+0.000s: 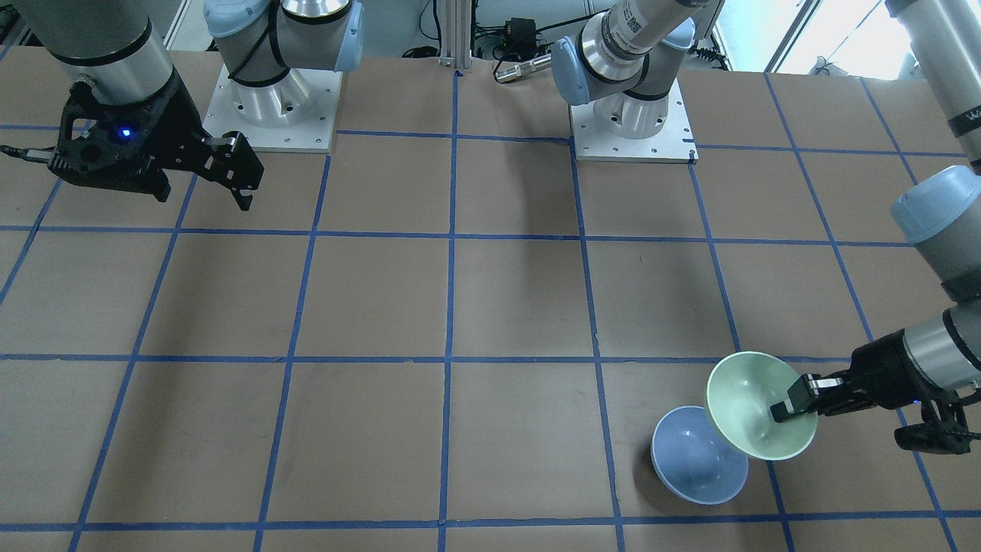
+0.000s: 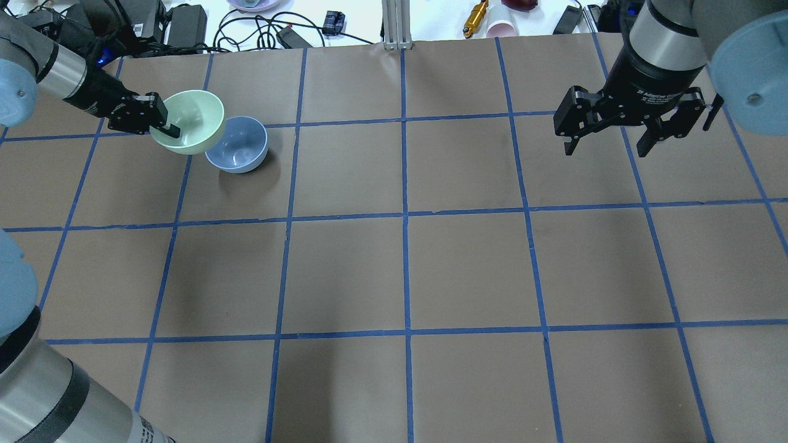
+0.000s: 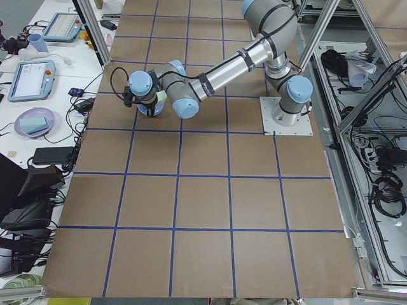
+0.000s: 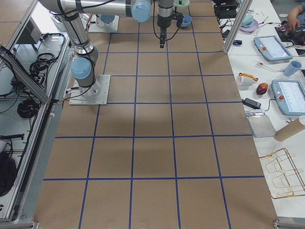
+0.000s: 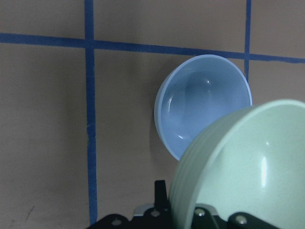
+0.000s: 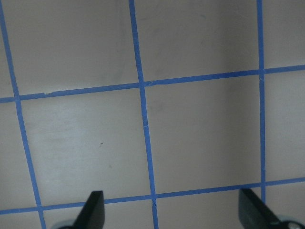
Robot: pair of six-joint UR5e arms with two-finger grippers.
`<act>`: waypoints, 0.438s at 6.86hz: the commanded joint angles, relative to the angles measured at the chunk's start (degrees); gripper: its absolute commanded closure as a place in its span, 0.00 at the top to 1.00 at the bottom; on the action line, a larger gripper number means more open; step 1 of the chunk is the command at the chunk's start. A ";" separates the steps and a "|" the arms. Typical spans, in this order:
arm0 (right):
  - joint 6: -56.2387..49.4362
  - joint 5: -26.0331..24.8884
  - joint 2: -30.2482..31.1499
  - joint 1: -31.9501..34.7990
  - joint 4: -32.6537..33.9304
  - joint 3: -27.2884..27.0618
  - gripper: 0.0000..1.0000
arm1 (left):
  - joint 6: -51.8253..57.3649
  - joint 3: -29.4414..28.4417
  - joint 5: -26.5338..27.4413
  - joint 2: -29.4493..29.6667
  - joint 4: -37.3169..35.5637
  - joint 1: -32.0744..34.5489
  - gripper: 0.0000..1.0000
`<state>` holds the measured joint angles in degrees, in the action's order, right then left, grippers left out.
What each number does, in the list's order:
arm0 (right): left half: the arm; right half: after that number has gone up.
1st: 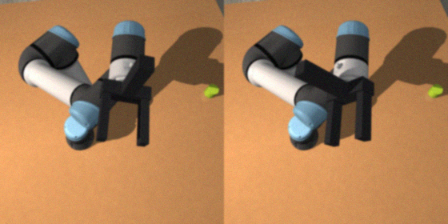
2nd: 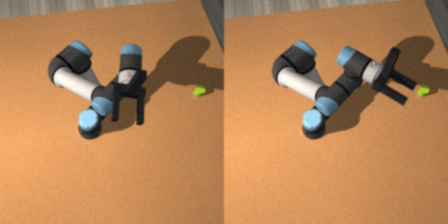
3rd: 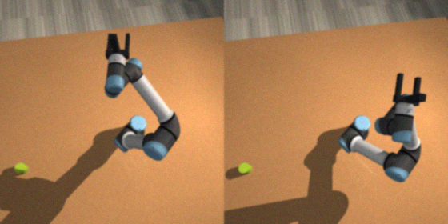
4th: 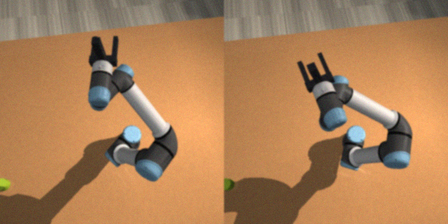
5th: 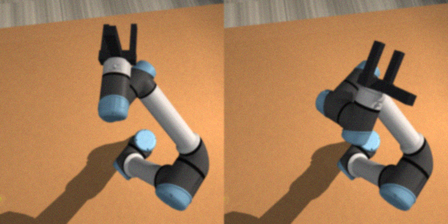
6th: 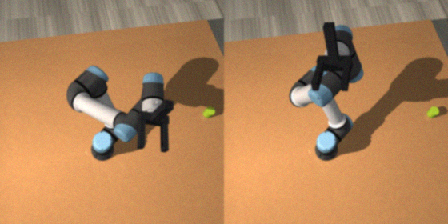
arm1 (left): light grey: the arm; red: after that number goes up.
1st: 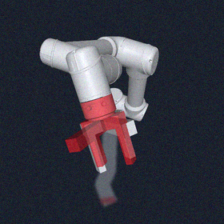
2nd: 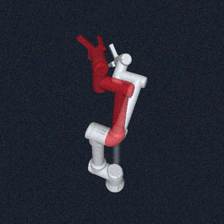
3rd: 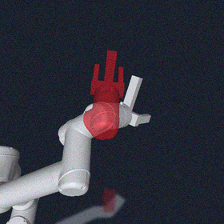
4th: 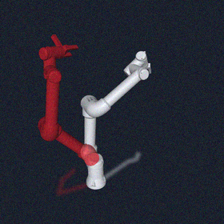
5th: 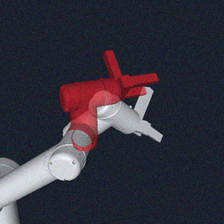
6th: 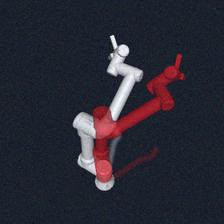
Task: Stack green bowl on blue bowl
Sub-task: 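Lift the pale green bowl with the left gripper toward the light blue bowl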
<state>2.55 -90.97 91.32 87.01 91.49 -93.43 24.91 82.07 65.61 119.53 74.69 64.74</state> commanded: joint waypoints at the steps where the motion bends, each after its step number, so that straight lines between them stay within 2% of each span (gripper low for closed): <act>1: 0.00 0.00 0.00 0.00 0.00 0.00 1.00 | -3.01 -0.15 -1.10 3.76 -8.39 2.40 0.02; 3: 0.00 0.00 0.00 0.00 0.00 0.00 1.00 | -3.11 -0.24 -1.10 5.18 -9.82 2.58 0.02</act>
<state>2.55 -90.97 91.32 87.01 91.49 -93.43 22.01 81.88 64.59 123.81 66.15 67.13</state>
